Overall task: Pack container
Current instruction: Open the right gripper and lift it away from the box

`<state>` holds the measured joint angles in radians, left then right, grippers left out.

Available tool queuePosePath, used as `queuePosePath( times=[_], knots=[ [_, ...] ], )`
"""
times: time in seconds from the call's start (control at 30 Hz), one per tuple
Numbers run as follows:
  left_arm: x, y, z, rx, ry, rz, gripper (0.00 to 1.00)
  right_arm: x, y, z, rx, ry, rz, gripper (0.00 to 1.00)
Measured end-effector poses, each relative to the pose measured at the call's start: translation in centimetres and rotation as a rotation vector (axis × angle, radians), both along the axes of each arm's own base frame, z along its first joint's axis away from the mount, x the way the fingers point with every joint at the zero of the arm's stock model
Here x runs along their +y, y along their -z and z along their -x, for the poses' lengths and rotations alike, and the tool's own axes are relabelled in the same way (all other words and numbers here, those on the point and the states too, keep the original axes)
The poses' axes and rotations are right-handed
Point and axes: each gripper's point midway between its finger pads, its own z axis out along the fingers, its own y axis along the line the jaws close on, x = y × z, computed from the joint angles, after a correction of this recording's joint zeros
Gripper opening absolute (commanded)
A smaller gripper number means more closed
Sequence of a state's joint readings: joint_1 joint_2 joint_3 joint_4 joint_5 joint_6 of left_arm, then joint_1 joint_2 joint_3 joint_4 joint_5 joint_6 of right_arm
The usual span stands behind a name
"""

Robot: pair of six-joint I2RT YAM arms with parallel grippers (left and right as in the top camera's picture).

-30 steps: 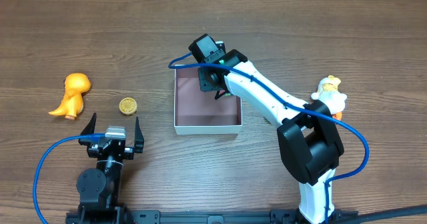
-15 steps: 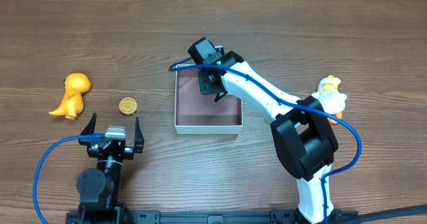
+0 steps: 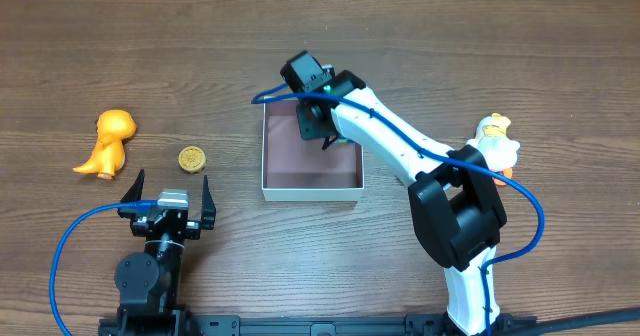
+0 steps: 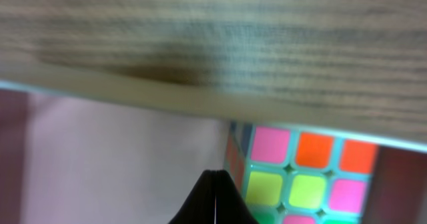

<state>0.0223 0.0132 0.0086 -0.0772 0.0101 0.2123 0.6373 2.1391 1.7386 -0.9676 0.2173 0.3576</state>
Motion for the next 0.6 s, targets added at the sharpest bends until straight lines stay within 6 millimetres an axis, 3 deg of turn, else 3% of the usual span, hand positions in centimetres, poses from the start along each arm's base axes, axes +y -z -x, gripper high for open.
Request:
queuePosePath(
  times=[0.2, 0.23, 0.43, 0.6],
  knots=[
    [0.0, 0.0, 0.0, 0.000, 0.000, 0.000, 1.00, 0.9, -5.6, -1.2, -0.041, -0.007, -0.027, 0.09],
    [0.0, 0.0, 0.0, 0.000, 0.000, 0.000, 1.00, 1.0, -6.6, -1.4, -0.051, -0.007, -0.035, 0.15],
    [0.0, 0.0, 0.0, -0.001, 0.000, 0.000, 1.00, 0.8, -14.7, -1.5, -0.116, -0.018, -0.065, 0.70],
    [0.0, 0.0, 0.0, 0.000, 0.000, 0.000, 1.00, -3.0, -19.3, -0.8, -0.136, 0.018, -0.020, 0.98]
  ],
)
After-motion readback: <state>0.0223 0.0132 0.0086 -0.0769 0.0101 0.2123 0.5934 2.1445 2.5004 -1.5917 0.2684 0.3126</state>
